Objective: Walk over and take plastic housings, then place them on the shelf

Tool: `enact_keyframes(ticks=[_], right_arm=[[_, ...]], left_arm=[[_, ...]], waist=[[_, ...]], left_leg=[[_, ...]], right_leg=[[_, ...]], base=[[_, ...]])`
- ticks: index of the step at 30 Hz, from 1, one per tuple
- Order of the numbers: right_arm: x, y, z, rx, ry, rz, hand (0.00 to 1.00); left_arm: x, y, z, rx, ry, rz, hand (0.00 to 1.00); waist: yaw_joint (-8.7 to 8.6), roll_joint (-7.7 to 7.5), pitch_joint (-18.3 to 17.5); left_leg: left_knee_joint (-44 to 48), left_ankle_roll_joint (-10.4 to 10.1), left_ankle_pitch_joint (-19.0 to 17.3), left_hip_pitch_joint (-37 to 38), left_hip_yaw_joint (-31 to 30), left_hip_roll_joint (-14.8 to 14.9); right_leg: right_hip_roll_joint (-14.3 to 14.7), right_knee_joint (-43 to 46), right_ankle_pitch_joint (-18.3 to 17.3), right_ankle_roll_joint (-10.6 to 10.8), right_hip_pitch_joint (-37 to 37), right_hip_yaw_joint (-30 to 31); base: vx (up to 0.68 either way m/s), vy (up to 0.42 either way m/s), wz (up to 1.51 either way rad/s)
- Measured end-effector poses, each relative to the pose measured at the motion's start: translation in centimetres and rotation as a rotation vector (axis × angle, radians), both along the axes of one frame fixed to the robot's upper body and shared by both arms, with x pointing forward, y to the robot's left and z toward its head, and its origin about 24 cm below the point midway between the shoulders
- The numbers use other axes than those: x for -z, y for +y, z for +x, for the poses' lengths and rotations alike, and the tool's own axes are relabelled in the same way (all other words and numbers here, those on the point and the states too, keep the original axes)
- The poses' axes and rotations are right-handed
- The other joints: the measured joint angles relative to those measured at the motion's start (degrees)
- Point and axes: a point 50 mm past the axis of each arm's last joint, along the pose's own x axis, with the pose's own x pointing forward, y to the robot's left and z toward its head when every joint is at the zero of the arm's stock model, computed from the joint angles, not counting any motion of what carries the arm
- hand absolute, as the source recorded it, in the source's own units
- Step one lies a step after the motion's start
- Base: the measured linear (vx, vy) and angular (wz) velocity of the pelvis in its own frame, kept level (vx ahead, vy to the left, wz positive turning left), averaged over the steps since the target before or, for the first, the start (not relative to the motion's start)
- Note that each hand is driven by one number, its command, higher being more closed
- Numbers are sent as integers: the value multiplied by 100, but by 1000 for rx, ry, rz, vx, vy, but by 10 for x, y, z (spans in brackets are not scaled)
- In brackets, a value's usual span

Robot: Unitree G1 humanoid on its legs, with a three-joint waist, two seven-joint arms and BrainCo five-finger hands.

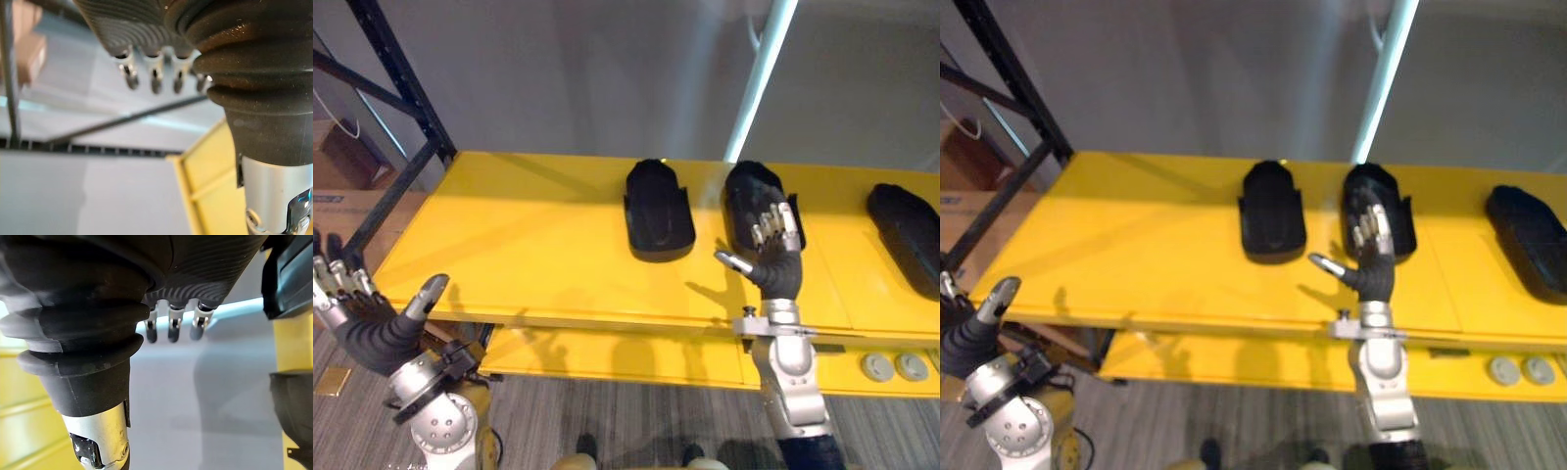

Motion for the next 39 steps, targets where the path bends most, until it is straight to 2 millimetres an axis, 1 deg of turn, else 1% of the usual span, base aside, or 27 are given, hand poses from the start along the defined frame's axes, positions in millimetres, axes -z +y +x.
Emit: enact_keyframes(ticks=[1, 3, 4, 5, 6, 7, 8, 9, 10, 12, 13, 14, 15, 17, 19, 21, 23, 26, 28, 31, 35, 39], right_arm=[[0, 0, 2, -1, 8, -2, 0], [-1, 2, 6, -3, 14, -4, 0], [-2, 3, 11, -5, 17, -6, 0], [-2, 3, 15, -5, 25, -9, 0], [-1, 4, 17, -5, 30, -9, 0], [0, 4, 21, -6, 41, -11, 0], [3, 4, 25, -6, 63, -18, 0], [5, 4, 28, -7, 80, -24, 0], [5, 4, 30, -8, 88, -28, 0], [7, 3, 39, -12, 117, -49, 0], [8, 3, 41, -14, 124, -56, 0], [8, 3, 45, -15, 133, -66, 0], [8, 2, 49, -15, 145, -70, 0], [7, 2, 55, -14, 159, -78, 0], [1, 2, 62, -16, 150, -89, 0], [-6, 3, 69, -15, 139, -99, 0], [-11, 5, 74, -16, 136, -103, 0], [-15, 5, 78, -15, 141, -106, 0], [-18, 6, 80, -12, 135, -107, 0], [-28, 3, 85, 16, 120, -119, 0], [-30, 3, 87, 48, 118, -164, 0], [-31, 1, 88, 78, 131, -177, 0]], left_arm=[[6, 7, -1, -61, 47, -5, 0], [18, 15, -2, -116, 122, -21, 0], [38, 25, -4, -175, 221, -63, 0], [54, 32, -5, -207, 293, -98, 0], [66, 36, -7, -224, 341, -128, 0], [83, 42, -11, -246, 405, -183, 0], [110, 49, -18, -285, 508, -257, 0], [126, 52, -25, -306, 564, -303, 0], [135, 53, -29, -320, 602, -329, 0], [176, 55, -51, -376, 773, -428, 0], [185, 54, -56, -385, 807, -455, 0], [201, 51, -66, -402, 859, -521, 0], [212, 48, -75, -409, 899, -577, 0], [222, 46, -83, -413, 939, -615, 0], [227, 44, -84, -394, 959, -635, 0], [237, 38, -89, -366, 981, -710, 0], [244, 33, -92, -332, 1021, -739, 0], [249, 29, -89, -253, 1053, -750, 0], [252, 24, -86, -192, 1067, -768, 0], [255, 11, -68, -60, 1077, -761, 0], [254, 4, -57, 8, 1073, -744, 0], [253, 1, -46, 47, 1064, -726, 0]], waist=[[0, -12, -7], [7, -13, -8], [16, -12, -8], [20, -12, -8], [30, -12, -8], [50, -16, -10], [100, -28, -17], [125, -38, -24], [133, -43, -27], [154, -52, -32], [159, -54, -33], [176, -65, -34], [193, -74, -25], [237, -94, -1], [282, -91, 68], [305, -33, 159], [306, 7, 244], [329, 14, 389], [329, 31, 487], [328, 80, 699], [321, 104, 789], [300, 193, 944]], left_leg=[[0, 0, 0, 18, -9, -1], [-2, 0, -1, 35, -10, -2], [-5, 0, -1, 19, -4, 0], [-8, -1, -4, 17, -4, 3], [-9, -2, -4, 14, -4, 9], [-9, -6, -1, 13, 2, 20], [-9, -16, 5, 2, 10, 39], [-9, -24, 10, -3, 12, 45], [-9, -35, 19, -28, 13, 53], [-8, -40, 50, -157, 3, 93], [-7, -40, 55, -202, 0, 94], [-6, -37, 63, -216, 6, 99], [-3, -33, 68, -228, 2, 111], [1, -38, 68, -243, 4, 133], [2, -51, 77, -292, -9, 158], [0, -61, 83, -293, -12, 179], [0, -65, 86, -292, -12, 188], [4, -75, 94, -300, -16, 210], [23, -76, 95, -306, -12, 211], [24, -70, 112, -317, -7, 196], [26, -62, 120, -403, -3, 186], [27, -62, 120, -400, -2, 188]], right_leg=[[-1, -1, 0, -1, 38, -10], [-6, -1, -2, -4, 68, -14], [-6, 0, -8, -13, 69, -9], [-1, 2, -17, -23, 67, -9], [5, 4, -27, -37, 61, -8], [14, 8, -54, -78, 52, -1], [29, 9, -75, -89, 25, 4], [39, 19, -78, -93, -15, 8], [43, 36, -80, -97, -48, 10], [49, 55, -75, -101, -164, 16], [49, 57, -71, -102, -187, 15], [53, 67, -60, -95, -236, 27], [71, 63, -10, -95, -240, 29], [95, 63, -10, -103, -239, 32], [121, 60, -11, -118, -259, 30], [138, 66, -20, -137, -260, 31], [142, 69, -22, -141, -260, 32], [144, 85, -32, -156, -277, 32], [143, 113, -37, -163, -301, 39], [139, 188, -40, -166, -384, 56], [130, 254, -49, -176, -523, 101], [124, 320, -90, -199, -550, 122]], base=[[14, 8, 7], [-14, 7, 2], [-42, 2, -1], [-45, 0, -1], [0, 0, 0], [0, 0, 0], [-21, -15, -4], [0, 0, 0], [0, 0, 0], [-5, -20, 5], [0, 0, 0], [0, 0, 0], [0, 0, 0], [0, 0, 0], [0, 0, 0], [0, 0, 0], [0, 0, 0], [0, 0, 0], [0, 0, 0], [0, 0, 0], [-3, 0, -1], [0, 0, 0]])
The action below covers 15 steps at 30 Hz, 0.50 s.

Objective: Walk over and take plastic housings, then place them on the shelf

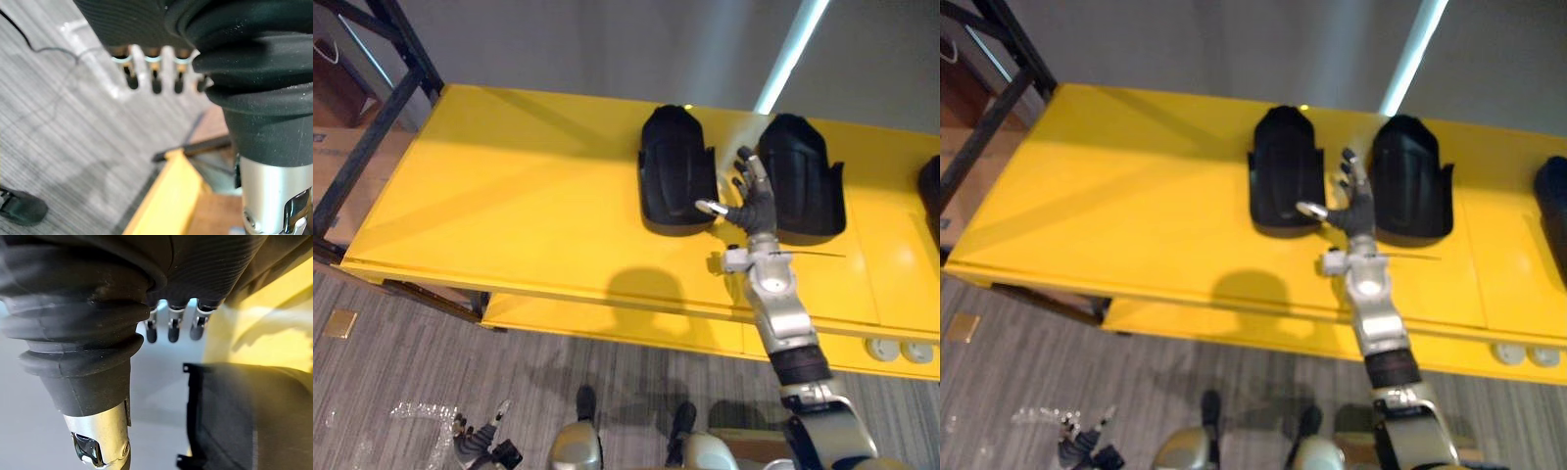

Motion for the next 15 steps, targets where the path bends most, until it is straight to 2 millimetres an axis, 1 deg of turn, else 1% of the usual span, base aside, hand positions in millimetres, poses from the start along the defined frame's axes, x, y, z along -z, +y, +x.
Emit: enact_keyframes(ticks=[4, 8, 10, 12, 15], right_arm=[[0, -1, 1, 9, 6, -9, 0], [-1, -2, 1, 6, 5, -17, 0], [-1, -1, 1, -9, 7, -21, 0], [-3, 2, 2, -49, 6, -37, 0], [-3, 3, 2, -82, 8, -50, 0]], left_arm=[[0, -3, 3, 29, -9, -10, 0], [-1, -5, 10, 46, -28, -16, 0], [-2, -7, 15, 69, -35, -16, 0], [-3, -7, 18, 75, -43, -14, 0], [-4, -5, 18, 78, -41, -9, 0]], waist=[[-12, 17, 76], [-22, 40, 150], [-20, 41, 154], [-24, 52, 244], [-28, 71, 275]], left_leg=[[0, -4, 2, -48, 2, 11], [2, -6, 2, -76, 1, 21], [3, -5, 3, -96, 0, 21], [140, -1, -49, -99, -1, 20], [154, 2, -58, -100, -4, 21]], right_leg=[[1, 118, -69, 4, -106, 26], [2, 140, -80, 4, -140, 22], [-3, 155, -80, 4, -178, 31], [-14, 170, -81, 2, -131, 44], [-14, 171, -90, 5, -121, 42]], base=[[0, 0, 0], [0, 0, 0], [0, 0, 0], [5, 1, -2], [0, 0, 0]])
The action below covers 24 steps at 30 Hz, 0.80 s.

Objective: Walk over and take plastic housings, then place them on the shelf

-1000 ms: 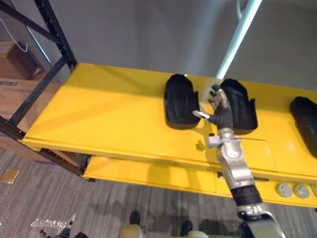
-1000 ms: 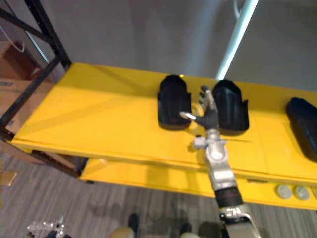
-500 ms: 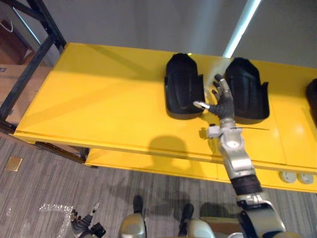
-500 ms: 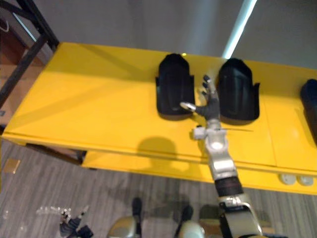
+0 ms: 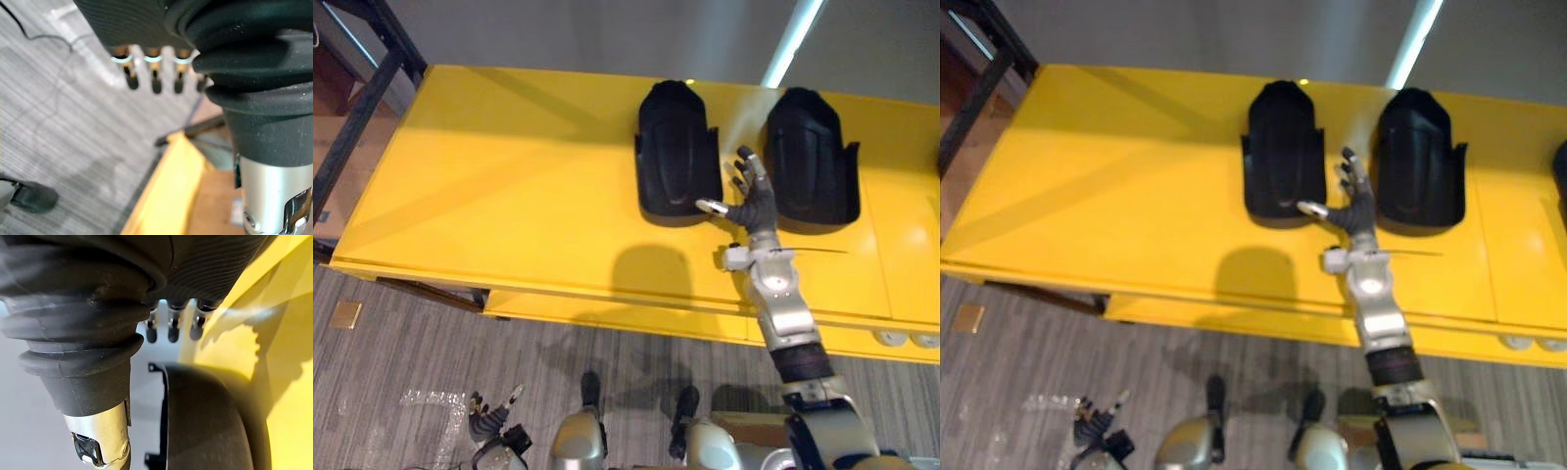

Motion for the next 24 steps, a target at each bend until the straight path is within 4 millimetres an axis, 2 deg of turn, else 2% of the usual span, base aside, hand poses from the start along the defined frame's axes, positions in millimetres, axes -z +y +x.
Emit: enact_keyframes(ticks=[8, 24], right_arm=[[-7, 8, -2, -126, -28, -25, 0], [-6, 19, -4, -189, -24, -49, 0]], left_arm=[[2, 1, -1, 15, 23, -13, 0], [6, 0, -4, 20, 55, -25, 0]], waist=[[-1, 24, 22], [-1, 23, 22]], left_leg=[[-16, -1, 2, 0, -2, 18], [-17, -1, 2, 5, -9, 18]], right_leg=[[5, 3, -4, 0, 9, -18], [6, 3, -4, 0, 22, -25]], base=[[0, 0, 0], [0, 0, 0]])
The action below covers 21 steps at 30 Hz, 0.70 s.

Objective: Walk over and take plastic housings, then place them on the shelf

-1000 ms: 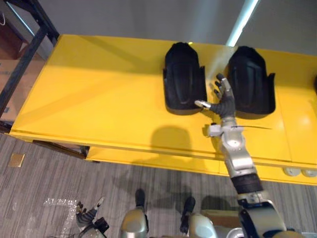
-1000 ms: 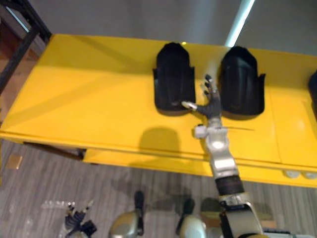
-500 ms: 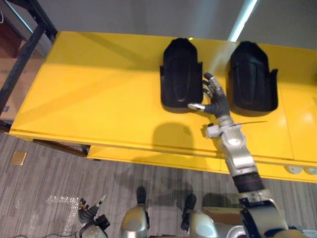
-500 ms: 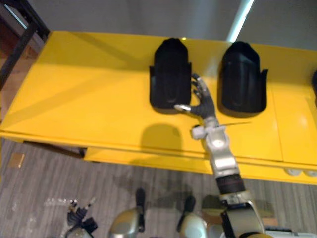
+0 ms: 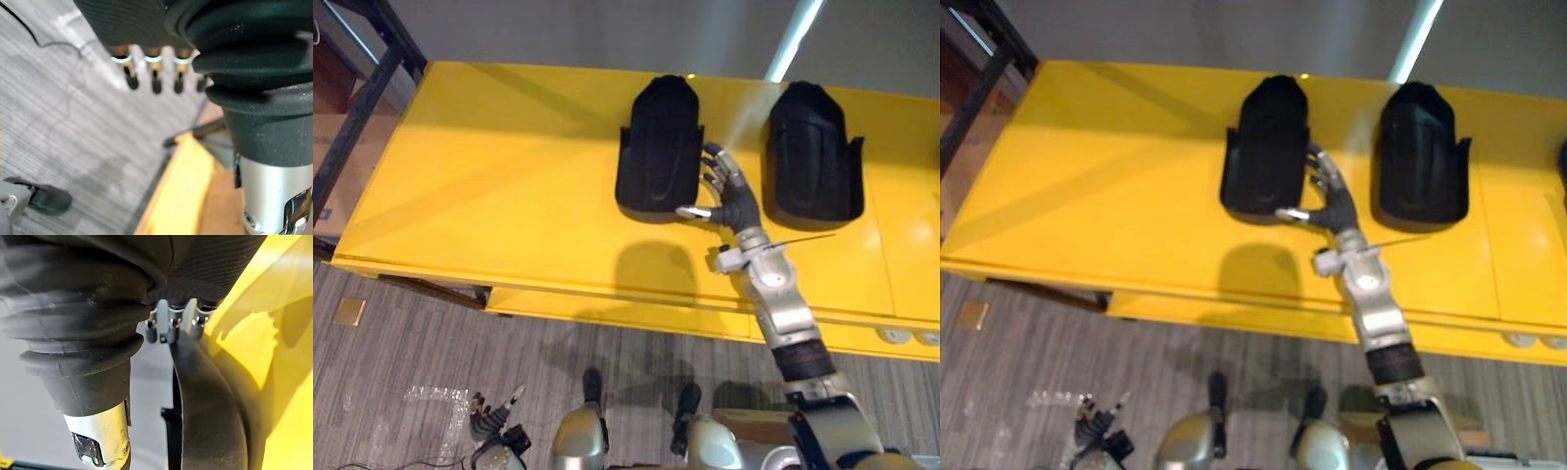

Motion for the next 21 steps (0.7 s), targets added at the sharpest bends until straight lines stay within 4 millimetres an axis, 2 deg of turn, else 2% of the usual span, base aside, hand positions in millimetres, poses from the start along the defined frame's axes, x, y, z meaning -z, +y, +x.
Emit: enact_keyframes(ticks=[8, 15, 18, 20, 21], right_arm=[[0, 0, 0, 37, -8, -21, 0], [-6, -9, -2, 241, -111, -38, 0], [-22, -12, -12, 313, -240, -24, 0], [-41, -11, -31, 304, -377, 22, 0], [-51, -9, -44, 286, -458, 39, 0]], left_arm=[[2, 1, -2, 1, 18, 0, 0], [2, -4, 0, 33, 17, -1, 0], [2, -4, -1, 38, 9, 2, 0], [5, -5, -4, 36, 20, 0, 0], [6, -4, -8, 35, 32, -3, 0]], waist=[[2, 0, 0], [0, -2, -1], [-5, -5, -3], [-35, -17, -9], [-99, -69, -40]], left_leg=[[0, -1, 0, 0, -2, 1], [-5, 0, 1, 17, 6, 4], [-26, -5, 4, 53, 24, 13], [-98, -13, 8, 198, 41, 15], [-123, -15, 7, 271, 68, 15]], right_leg=[[1, 0, 0, 0, 4, -5], [2, 0, 0, 0, 17, -2], [13, -4, 1, 0, 29, 15], [27, -57, 1, 1, 143, 30], [36, -109, 2, 3, 223, 37]], base=[[0, 0, 0], [0, 0, 0], [0, 0, -3], [12, -1, -7], [24, 1, -9]])
